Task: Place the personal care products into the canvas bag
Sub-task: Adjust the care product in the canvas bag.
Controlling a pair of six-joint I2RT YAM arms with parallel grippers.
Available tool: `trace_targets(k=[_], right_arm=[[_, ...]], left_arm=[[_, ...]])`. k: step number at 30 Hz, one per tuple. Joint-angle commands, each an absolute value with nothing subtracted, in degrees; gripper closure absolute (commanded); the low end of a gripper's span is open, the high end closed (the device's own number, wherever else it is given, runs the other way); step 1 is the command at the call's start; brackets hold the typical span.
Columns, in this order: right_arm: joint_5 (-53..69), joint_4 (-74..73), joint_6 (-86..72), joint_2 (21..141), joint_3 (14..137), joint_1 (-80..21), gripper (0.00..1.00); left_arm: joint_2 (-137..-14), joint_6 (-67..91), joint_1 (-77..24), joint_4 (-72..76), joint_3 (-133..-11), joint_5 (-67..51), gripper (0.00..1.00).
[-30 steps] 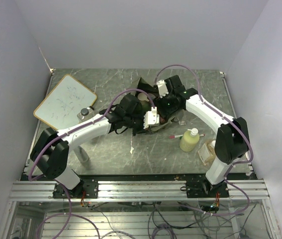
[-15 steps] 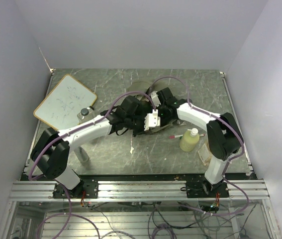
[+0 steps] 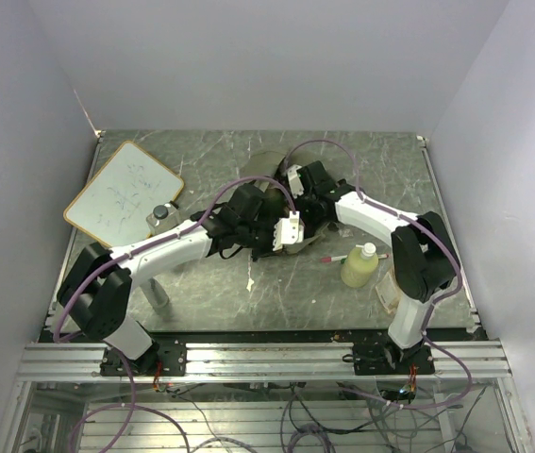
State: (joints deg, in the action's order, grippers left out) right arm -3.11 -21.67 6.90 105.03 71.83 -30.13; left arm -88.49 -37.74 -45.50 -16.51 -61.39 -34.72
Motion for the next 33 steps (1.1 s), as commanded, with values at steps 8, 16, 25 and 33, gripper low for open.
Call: trace_targets(k=[8, 16, 25, 33], right_arm=[[-2.73, -32.14, 8.08, 101.53, 77.38, -28.56, 1.00], [4.59, -29.13, 5.39, 99.18, 71.80, -28.64, 0.67], [-1.09, -23.63, 2.10, 105.44, 67.40, -29.52, 0.42], [-3.04, -20.42, 1.79, 112.73, 65.32, -29.53, 0.41]], left_arm=[[-86.83, -37.44, -46.63, -16.88, -59.72, -37.09, 0.93], [-86.74, -36.89, -47.11, -16.63, -59.68, -37.55, 0.93], [-87.08, -37.97, -47.23, -17.84, -60.04, -38.12, 0.93], [-87.11, -37.88, -47.29, -17.52, -59.88, -38.14, 0.93]])
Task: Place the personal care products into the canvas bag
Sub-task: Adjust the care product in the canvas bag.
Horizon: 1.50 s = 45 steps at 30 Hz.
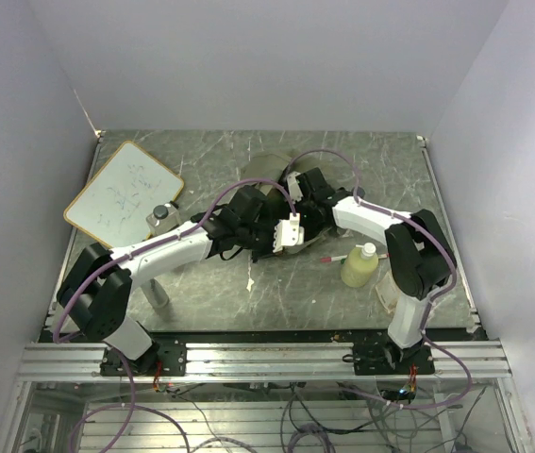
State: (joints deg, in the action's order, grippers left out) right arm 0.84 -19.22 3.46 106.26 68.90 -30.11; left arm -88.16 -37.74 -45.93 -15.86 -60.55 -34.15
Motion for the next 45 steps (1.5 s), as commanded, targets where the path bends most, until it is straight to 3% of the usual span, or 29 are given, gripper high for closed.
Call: trace_targets(k=[1, 8, 16, 20, 33, 45], right_arm=[[-3.23, -20.02, 1.74, 113.36, 64.81, -29.53, 0.41], [-4.16, -16.92, 0.59, 119.35, 62.99, -29.60, 0.46], [-5.08, -19.62, 1.26, 116.47, 65.17, -28.69, 0.89], [-4.21, -22.66, 2.84, 110.25, 67.28, -28.52, 0.99], [0.63, -27.64, 6.51, 100.63, 77.48, -25.60, 1.00], [0.09, -28.07, 7.65, 99.02, 83.57, -25.23, 1.00]], left_arm=[[-86.98, -37.88, -47.29, -17.53, -59.79, -38.14, 0.93], [-85.36, -36.88, -47.28, -17.74, -59.02, -38.60, 0.93], [-84.38, -36.41, -47.18, -17.42, -58.34, -37.32, 0.93], [-84.25, -35.53, -47.19, -15.59, -57.78, -37.34, 0.93], [-83.75, -36.12, -47.16, -16.33, -57.83, -37.18, 0.93], [-83.84, -36.21, -47.20, -15.92, -57.99, -37.41, 0.93]])
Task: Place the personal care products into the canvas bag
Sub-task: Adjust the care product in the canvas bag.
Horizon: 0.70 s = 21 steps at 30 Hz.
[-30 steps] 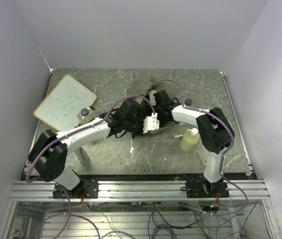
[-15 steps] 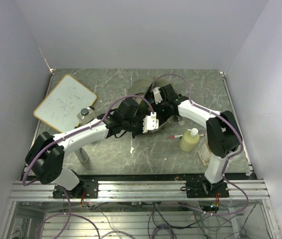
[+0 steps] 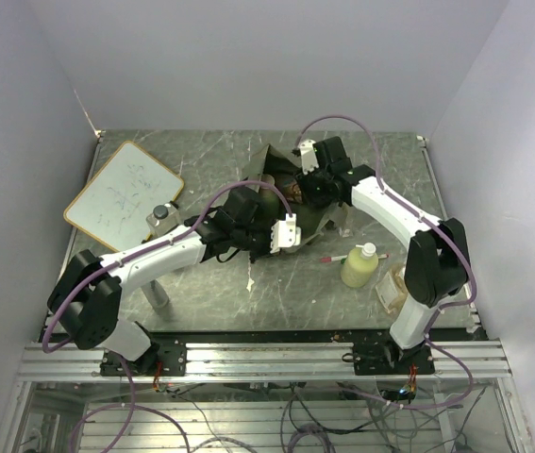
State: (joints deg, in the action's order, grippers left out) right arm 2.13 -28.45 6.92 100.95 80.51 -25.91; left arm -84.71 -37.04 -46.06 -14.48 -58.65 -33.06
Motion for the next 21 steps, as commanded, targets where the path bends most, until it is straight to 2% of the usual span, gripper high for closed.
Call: trace_targets(k=[1, 21], right_arm=[[0.09, -28.23, 7.60, 99.44, 84.15, -25.23, 1.00], [-1.33, -37.49, 6.50, 112.19, 105.79, -26.40, 1.00]], left_arm=[[-83.93, -36.21, -47.22, -15.91, -58.01, -37.44, 0.93], [-83.06, -38.27, -47.22, -16.00, -57.53, -37.88, 0.93]])
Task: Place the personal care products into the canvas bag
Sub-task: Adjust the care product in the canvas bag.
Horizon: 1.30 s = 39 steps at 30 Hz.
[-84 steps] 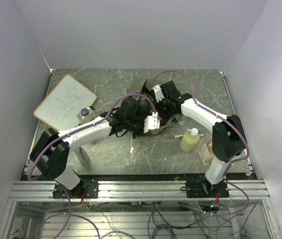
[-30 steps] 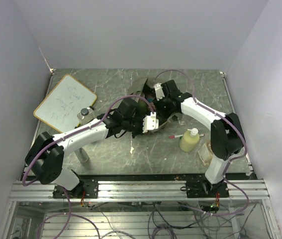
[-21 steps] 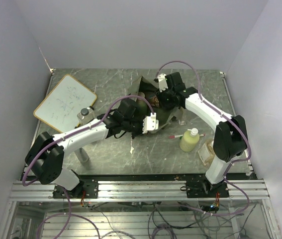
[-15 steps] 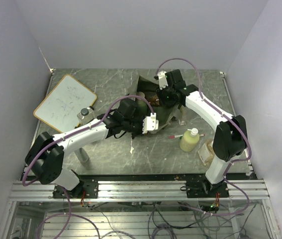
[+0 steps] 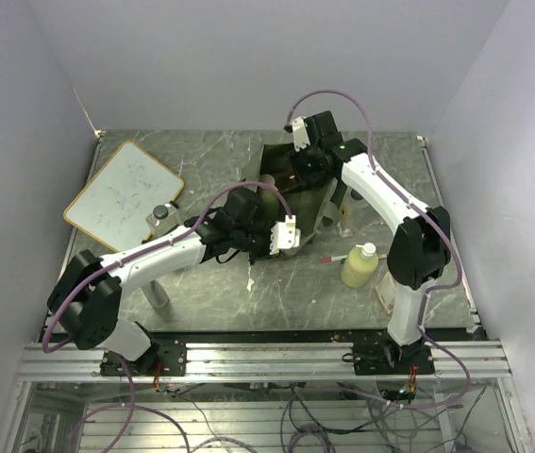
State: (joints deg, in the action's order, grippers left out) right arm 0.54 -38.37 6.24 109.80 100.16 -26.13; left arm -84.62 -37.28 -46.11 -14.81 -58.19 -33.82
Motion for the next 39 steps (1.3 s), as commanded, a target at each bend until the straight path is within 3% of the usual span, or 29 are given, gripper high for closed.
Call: trace_targets(k=[1, 25, 39], right_arm=[[-1.22, -37.97, 6.55, 112.90, 106.76, -26.43, 1.00], [-0.12, -39.41, 6.92, 125.60, 122.45, -27.24, 1.00], [-0.19, -37.71, 6.70, 129.99, 126.35, -27.33, 0.74]], left_arm=[[-82.99, -38.44, -47.20, -16.34, -57.63, -37.96, 0.93], [-81.47, -28.83, -47.00, -14.32, -65.72, -34.30, 0.93], [-81.80, -26.71, -46.96, -13.81, -68.45, -32.92, 0.93]])
